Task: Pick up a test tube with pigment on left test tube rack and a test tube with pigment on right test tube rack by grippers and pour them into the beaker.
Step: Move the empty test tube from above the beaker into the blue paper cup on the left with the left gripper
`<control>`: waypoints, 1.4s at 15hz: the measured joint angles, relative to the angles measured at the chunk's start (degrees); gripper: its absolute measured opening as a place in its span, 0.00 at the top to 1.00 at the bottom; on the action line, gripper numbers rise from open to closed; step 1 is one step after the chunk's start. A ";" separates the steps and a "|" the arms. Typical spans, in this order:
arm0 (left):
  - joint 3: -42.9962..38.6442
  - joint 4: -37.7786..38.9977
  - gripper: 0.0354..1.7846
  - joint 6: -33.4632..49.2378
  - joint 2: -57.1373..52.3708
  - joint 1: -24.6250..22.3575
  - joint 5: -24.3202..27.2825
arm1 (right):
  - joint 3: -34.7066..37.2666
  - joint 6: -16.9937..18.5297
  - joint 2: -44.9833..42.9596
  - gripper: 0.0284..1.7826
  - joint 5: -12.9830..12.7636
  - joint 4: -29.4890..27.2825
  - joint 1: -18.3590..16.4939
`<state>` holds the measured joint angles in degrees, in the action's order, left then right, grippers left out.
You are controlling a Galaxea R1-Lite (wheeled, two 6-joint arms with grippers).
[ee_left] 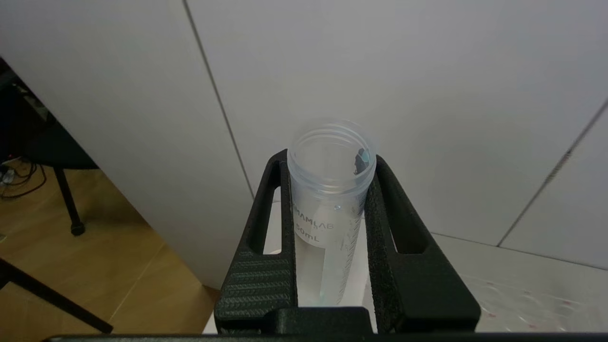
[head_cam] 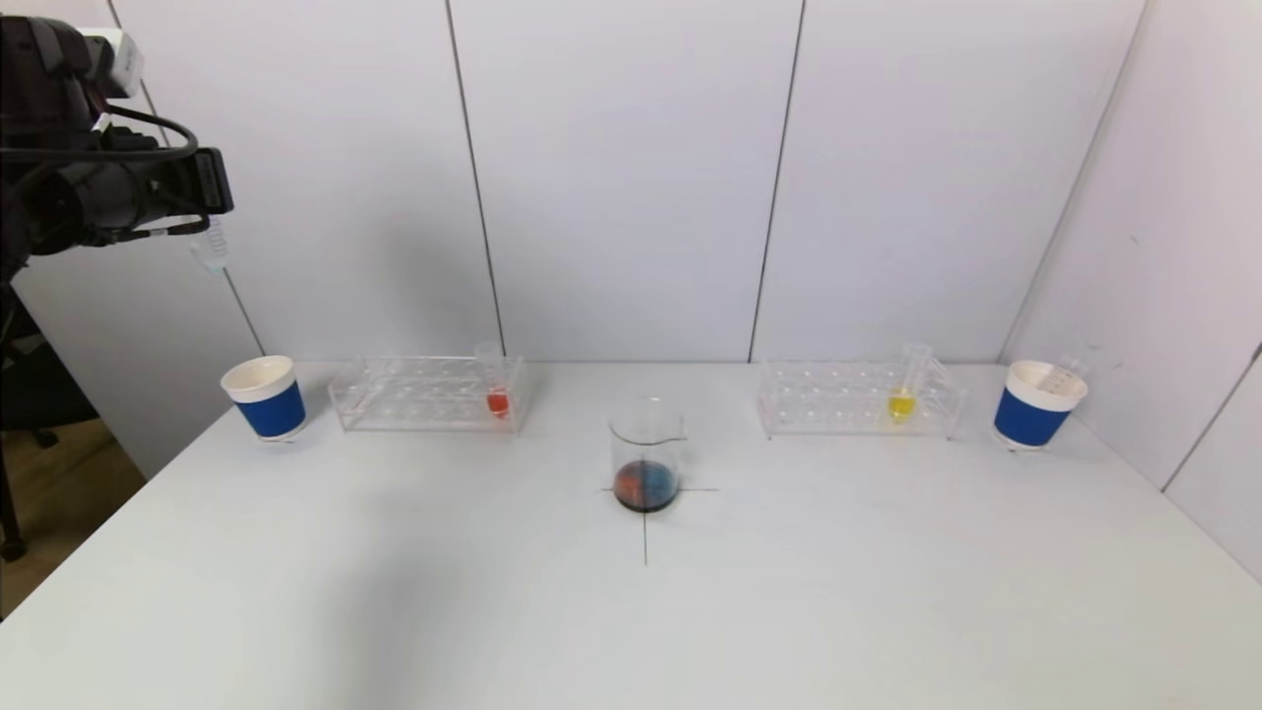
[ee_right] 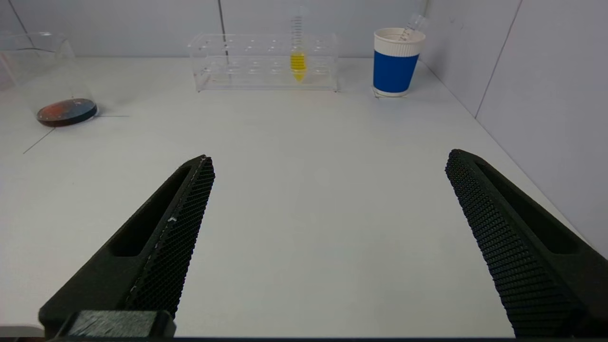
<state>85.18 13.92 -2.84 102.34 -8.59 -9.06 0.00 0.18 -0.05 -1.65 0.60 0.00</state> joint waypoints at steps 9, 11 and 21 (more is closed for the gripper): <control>-3.29 10.89 0.77 2.86 10.36 -7.96 2.30 | 0.00 0.00 0.00 0.01 0.00 0.00 0.00; -5.50 15.26 0.77 2.71 12.26 -8.61 2.43 | 0.00 0.00 0.00 0.01 -0.02 0.00 0.00; -12.30 30.84 0.77 2.84 19.27 -8.96 6.36 | 0.00 0.00 0.00 0.01 0.00 -0.02 0.00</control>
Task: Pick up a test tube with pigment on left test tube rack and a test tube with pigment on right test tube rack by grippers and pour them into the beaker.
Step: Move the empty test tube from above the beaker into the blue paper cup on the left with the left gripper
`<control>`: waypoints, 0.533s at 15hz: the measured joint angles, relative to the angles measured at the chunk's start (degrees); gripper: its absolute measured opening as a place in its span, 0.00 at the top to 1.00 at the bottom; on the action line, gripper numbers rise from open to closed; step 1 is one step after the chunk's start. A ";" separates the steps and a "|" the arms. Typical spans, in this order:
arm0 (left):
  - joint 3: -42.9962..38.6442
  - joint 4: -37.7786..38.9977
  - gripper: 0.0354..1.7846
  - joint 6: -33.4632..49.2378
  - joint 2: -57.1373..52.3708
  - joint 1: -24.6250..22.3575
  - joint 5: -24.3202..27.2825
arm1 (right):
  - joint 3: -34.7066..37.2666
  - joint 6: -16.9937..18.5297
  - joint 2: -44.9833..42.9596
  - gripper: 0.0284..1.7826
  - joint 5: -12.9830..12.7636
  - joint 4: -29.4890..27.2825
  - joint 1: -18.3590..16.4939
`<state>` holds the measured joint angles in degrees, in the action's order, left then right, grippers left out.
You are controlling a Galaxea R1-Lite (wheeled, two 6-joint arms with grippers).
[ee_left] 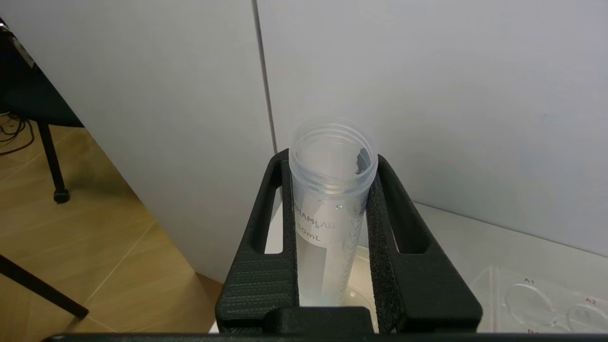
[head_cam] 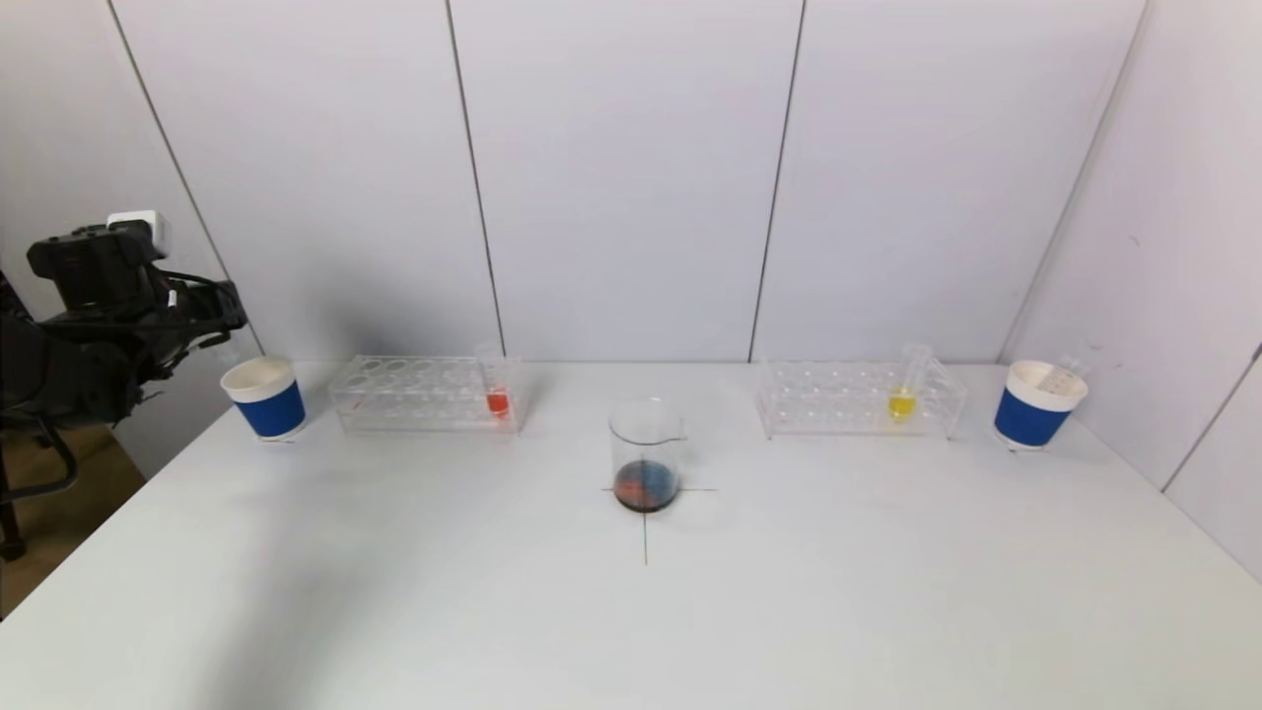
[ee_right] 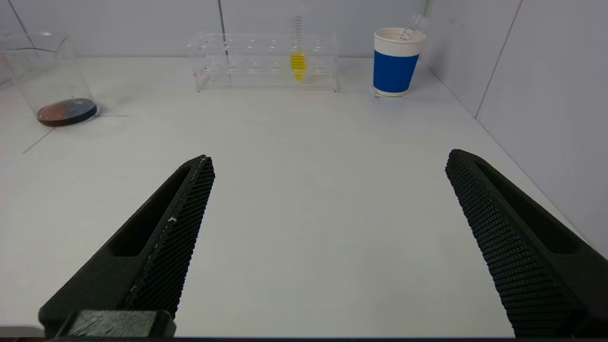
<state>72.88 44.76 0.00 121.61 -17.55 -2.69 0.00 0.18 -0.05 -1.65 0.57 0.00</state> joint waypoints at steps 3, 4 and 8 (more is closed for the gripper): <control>-2.34 2.95 0.77 -0.24 0.85 0.22 0.11 | 0.00 0.00 0.00 0.01 0.00 0.02 0.00; -2.79 3.39 0.77 -0.27 1.05 0.30 0.13 | 0.00 0.00 0.00 0.01 -0.02 0.00 0.00; -5.29 7.68 0.77 -0.05 2.51 0.33 0.38 | 0.00 0.00 0.00 0.01 -0.02 0.00 0.00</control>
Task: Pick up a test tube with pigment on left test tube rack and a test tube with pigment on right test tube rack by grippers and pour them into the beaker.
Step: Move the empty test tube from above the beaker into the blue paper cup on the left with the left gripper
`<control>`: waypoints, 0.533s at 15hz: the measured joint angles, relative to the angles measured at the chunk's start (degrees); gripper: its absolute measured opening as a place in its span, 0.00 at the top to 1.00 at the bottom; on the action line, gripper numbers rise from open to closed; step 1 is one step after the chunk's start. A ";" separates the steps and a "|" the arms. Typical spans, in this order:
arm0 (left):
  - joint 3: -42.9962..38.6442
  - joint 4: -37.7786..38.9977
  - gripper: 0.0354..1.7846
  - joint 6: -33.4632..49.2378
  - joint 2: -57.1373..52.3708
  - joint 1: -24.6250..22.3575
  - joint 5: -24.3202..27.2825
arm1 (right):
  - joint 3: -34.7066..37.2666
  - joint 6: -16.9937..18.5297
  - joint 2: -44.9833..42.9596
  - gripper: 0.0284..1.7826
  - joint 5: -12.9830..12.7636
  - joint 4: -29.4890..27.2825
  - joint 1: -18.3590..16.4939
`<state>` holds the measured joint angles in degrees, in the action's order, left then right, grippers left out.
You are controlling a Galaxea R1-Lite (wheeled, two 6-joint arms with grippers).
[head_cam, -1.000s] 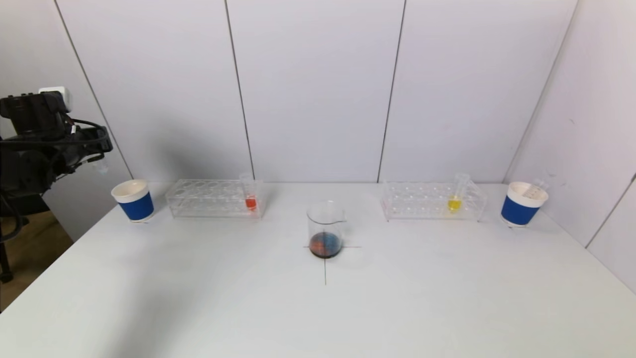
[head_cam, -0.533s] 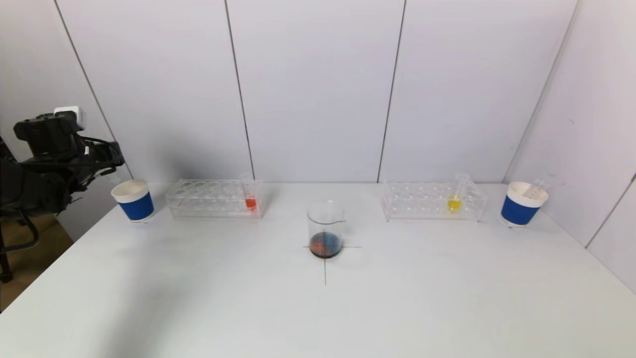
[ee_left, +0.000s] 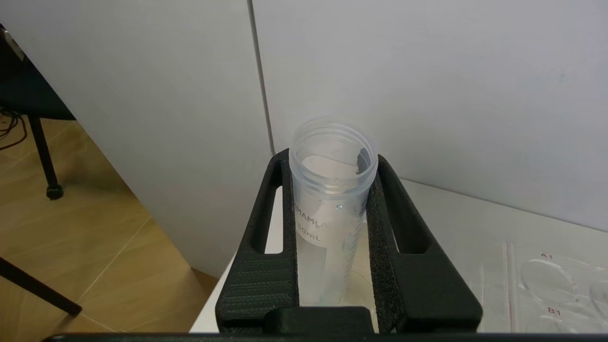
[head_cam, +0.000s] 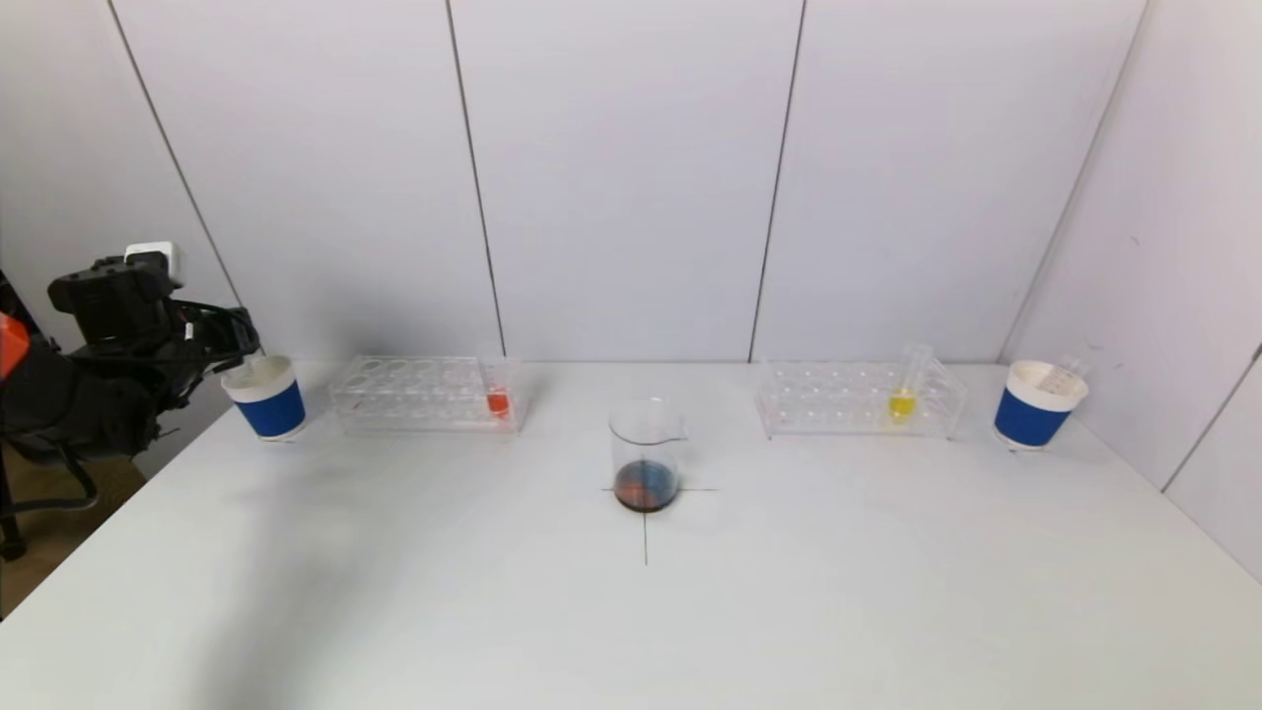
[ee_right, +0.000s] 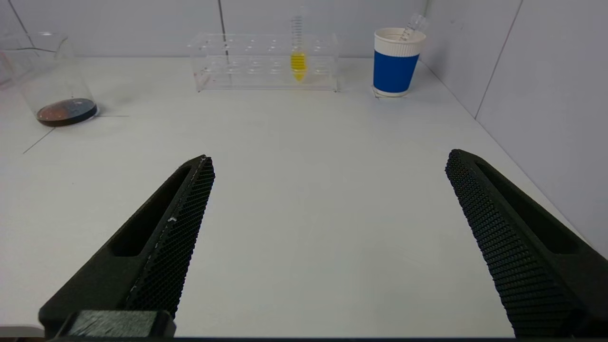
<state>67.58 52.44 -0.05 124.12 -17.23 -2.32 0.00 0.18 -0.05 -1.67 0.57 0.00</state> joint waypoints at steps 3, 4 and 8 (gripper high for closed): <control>-1.40 2.51 0.77 0.21 0.93 0.09 1.08 | 0.00 0.00 0.00 0.01 0.02 0.02 0.00; -1.62 2.66 0.77 0.26 1.04 0.11 1.33 | 0.00 0.00 0.00 0.01 0.00 0.02 0.00; -3.56 4.72 0.77 0.29 1.23 0.41 1.68 | 0.00 0.00 0.00 0.01 0.02 0.00 0.00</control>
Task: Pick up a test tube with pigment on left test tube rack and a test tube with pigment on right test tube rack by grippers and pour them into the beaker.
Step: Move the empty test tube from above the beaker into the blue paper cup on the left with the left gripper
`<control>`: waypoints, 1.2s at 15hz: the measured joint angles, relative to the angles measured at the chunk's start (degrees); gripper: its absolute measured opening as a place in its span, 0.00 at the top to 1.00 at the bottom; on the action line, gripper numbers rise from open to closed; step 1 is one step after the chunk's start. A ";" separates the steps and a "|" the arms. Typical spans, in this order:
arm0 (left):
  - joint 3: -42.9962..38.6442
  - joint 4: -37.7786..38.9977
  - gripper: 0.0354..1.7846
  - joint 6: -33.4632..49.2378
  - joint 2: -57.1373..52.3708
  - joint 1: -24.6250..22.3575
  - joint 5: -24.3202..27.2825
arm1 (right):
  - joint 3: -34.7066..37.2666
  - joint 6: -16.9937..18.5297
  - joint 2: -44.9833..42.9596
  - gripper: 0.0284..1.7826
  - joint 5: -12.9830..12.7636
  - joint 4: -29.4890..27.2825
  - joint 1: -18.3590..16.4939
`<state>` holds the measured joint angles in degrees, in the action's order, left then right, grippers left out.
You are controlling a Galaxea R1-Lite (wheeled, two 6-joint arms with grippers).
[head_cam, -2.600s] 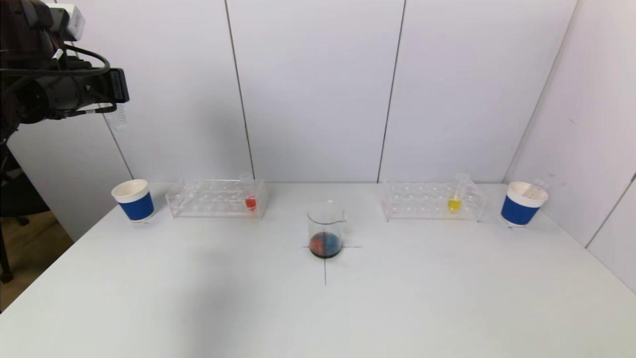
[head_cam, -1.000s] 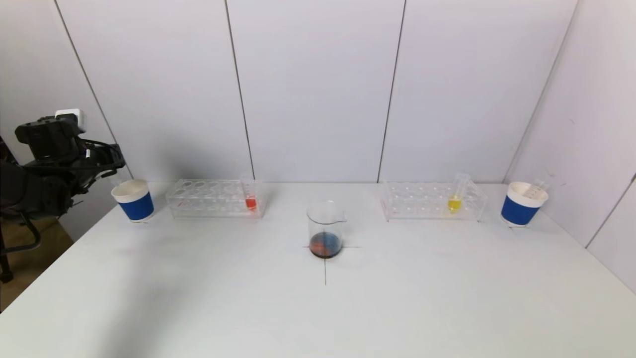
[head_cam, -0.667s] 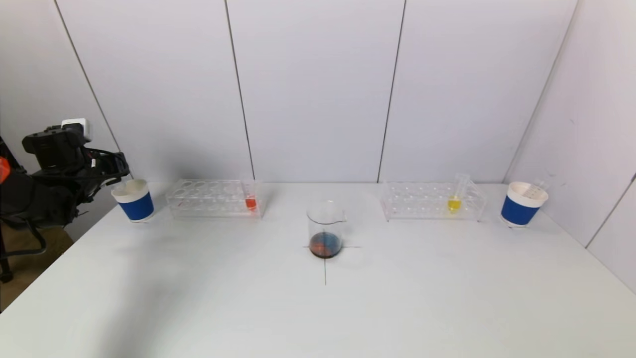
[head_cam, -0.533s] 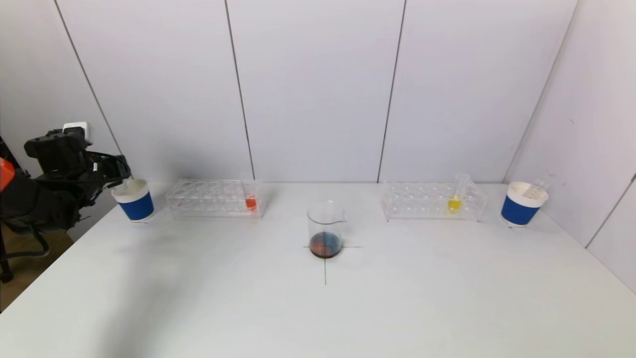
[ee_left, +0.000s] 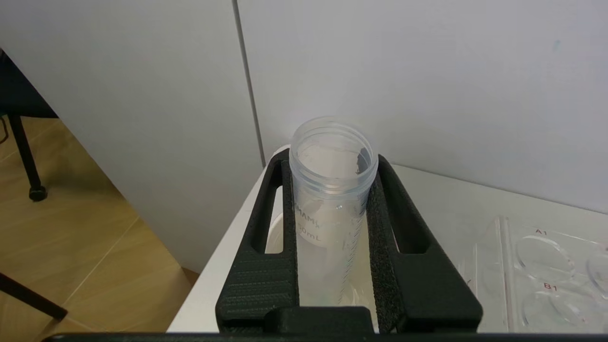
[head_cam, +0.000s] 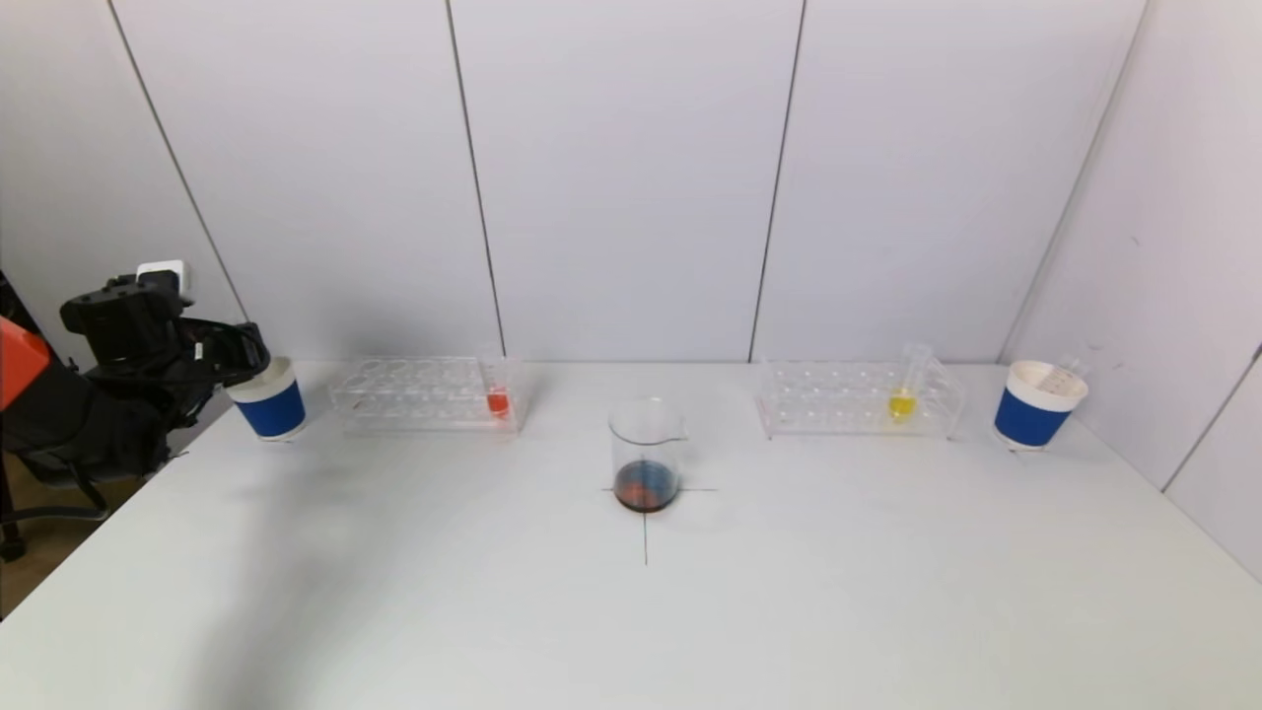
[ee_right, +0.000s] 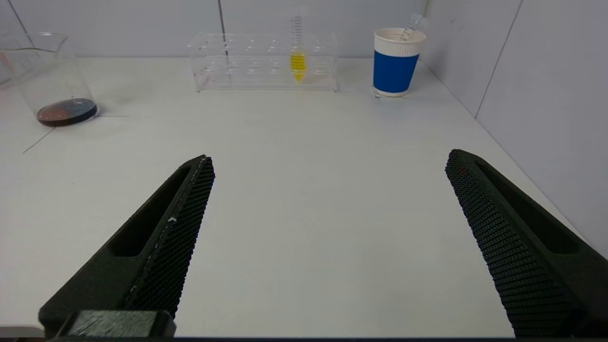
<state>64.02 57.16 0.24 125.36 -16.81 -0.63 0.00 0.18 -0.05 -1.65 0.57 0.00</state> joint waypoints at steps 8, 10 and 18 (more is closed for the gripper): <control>-1.51 1.49 0.77 0.06 0.50 0.52 0.23 | 0.00 0.00 0.00 0.01 -0.02 0.00 0.00; -1.51 1.49 0.77 0.06 0.55 0.48 0.23 | 0.00 0.00 0.00 0.01 0.00 0.02 0.00; -1.73 1.52 0.77 0.06 0.67 0.48 0.22 | 0.00 0.00 0.00 0.01 0.00 0.02 0.00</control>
<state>62.29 58.69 0.30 126.03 -16.34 -0.41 0.00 0.18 -0.05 -1.65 0.60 0.00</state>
